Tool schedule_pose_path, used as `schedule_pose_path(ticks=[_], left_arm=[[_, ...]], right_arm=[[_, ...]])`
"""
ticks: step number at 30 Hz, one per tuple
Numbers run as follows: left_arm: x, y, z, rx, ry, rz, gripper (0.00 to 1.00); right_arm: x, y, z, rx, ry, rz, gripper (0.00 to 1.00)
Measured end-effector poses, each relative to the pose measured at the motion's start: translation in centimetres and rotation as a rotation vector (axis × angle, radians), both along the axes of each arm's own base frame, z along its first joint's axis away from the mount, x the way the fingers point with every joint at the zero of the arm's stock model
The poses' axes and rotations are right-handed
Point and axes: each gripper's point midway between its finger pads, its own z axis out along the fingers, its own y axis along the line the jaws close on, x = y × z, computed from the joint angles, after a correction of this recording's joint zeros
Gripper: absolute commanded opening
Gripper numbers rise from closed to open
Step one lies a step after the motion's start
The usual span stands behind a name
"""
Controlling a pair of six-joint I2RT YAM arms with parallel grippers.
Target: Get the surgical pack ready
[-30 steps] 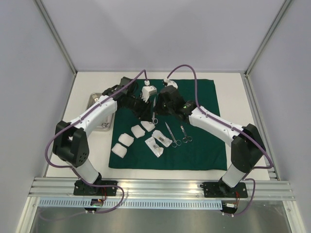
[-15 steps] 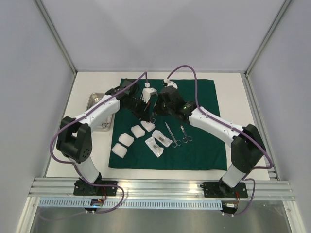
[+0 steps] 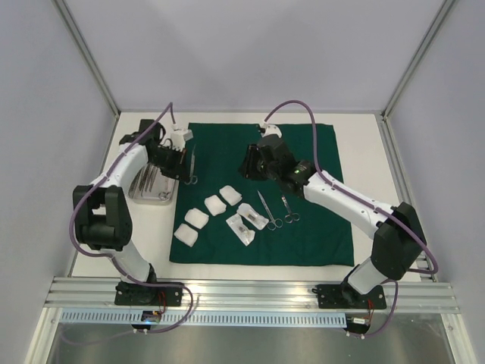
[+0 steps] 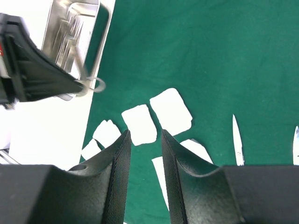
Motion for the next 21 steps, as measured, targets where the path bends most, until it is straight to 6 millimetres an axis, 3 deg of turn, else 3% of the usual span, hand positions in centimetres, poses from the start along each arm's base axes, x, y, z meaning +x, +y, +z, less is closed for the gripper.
schedule_pose_path(ticks=[5,11,14,21], left_arm=[[0.3,7.1,-0.7,0.077,0.013,0.140,0.00],[0.7,13.1,-1.3,0.123,0.057,0.239,0.00],[1.2,13.9,-2.3,0.130,0.086,0.225,0.00],[-0.3,13.2,-4.8,0.113,0.199,0.166,0.00]], right_arm=[[0.0,-0.1,0.0,-0.013,-0.009,0.013,0.35],[0.0,0.1,-0.4,-0.026,-0.008,0.028,0.35],[0.0,0.2,-1.4,-0.043,0.010,0.037,0.34],[-0.3,0.3,-3.2,-0.082,0.057,0.055,0.34]])
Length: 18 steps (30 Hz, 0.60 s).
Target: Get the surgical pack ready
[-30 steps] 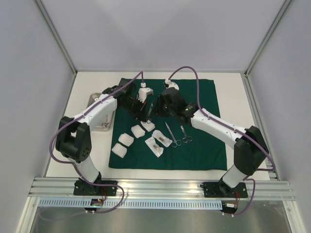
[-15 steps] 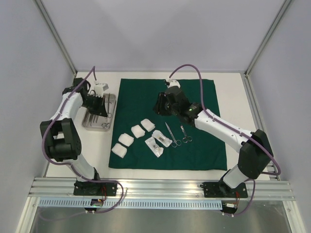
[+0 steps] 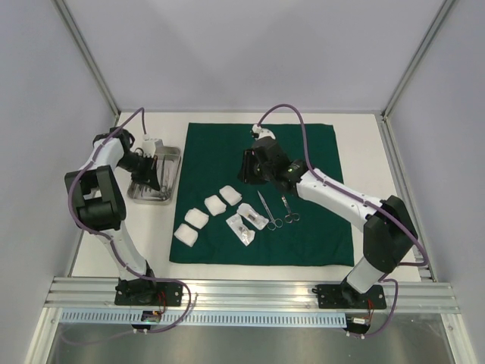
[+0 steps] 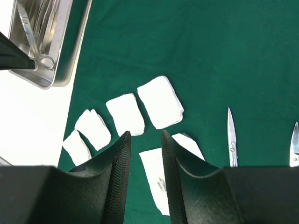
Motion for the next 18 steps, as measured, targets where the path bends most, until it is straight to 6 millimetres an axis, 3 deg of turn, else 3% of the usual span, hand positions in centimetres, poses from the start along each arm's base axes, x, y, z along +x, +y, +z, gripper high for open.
schedule_pose_path(ticks=[7,18], left_arm=[[-1.0,-0.3,-0.5,-0.028,0.070,-0.027,0.07],[-0.2,-0.2,-2.2,-0.052,0.140,-0.047,0.12]], right_arm=[[0.2,0.3,0.7,0.008,-0.016,0.011,0.34],[0.3,0.2,0.7,0.001,-0.020,0.009,0.34]])
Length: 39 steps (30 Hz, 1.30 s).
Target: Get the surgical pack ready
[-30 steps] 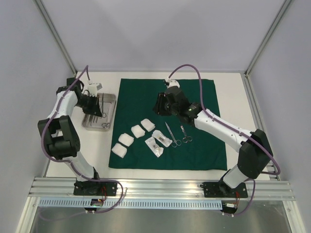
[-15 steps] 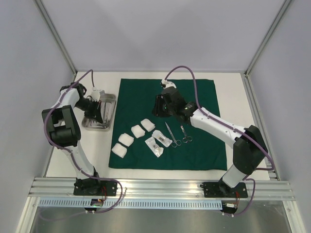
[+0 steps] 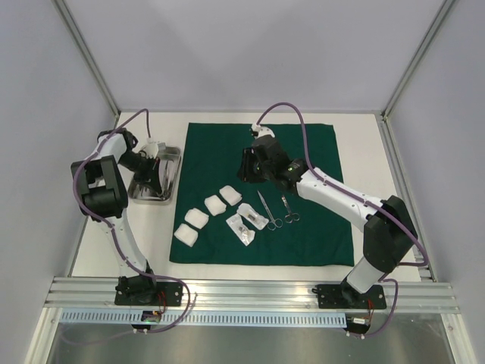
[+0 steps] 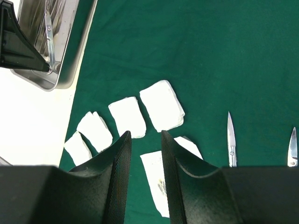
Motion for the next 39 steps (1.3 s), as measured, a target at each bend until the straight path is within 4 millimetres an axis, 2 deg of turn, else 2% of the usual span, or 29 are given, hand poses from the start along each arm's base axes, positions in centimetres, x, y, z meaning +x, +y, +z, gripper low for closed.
schedule_pose_path(ticks=[7,15,20,23,25,29,33,39], left_arm=[[1.3,0.3,-0.5,0.004,-0.008,0.007,0.17],[1.2,0.6,-1.9,0.015,0.029,0.011,0.17],[1.5,0.5,-1.9,0.016,0.031,0.041,0.02],[1.8,0.5,-1.8,0.018,0.026,0.073,0.00],[1.9,0.5,-1.8,0.020,0.019,0.092,0.11],[2.1,0.5,-2.0,0.024,0.005,0.111,0.32],[2.1,0.5,-2.4,0.029,0.001,0.117,0.40],[2.5,1.1,-1.0,0.066,-0.056,0.120,0.40]], right_arm=[[0.0,-0.4,-0.5,-0.015,0.003,-0.012,0.34],[-0.3,-0.9,-1.3,-0.043,0.021,-0.022,0.34],[-0.4,-1.3,-1.6,-0.061,0.027,-0.031,0.34],[-0.3,-1.5,-1.6,-0.067,0.025,-0.039,0.34],[-0.2,-1.6,-1.6,-0.071,0.023,-0.042,0.35],[-0.1,-2.3,-2.0,-0.103,0.021,-0.059,0.45],[0.2,-4.2,-2.8,-0.164,0.040,-0.091,0.46],[1.0,-9.7,-5.0,-0.291,0.114,-0.165,0.45]])
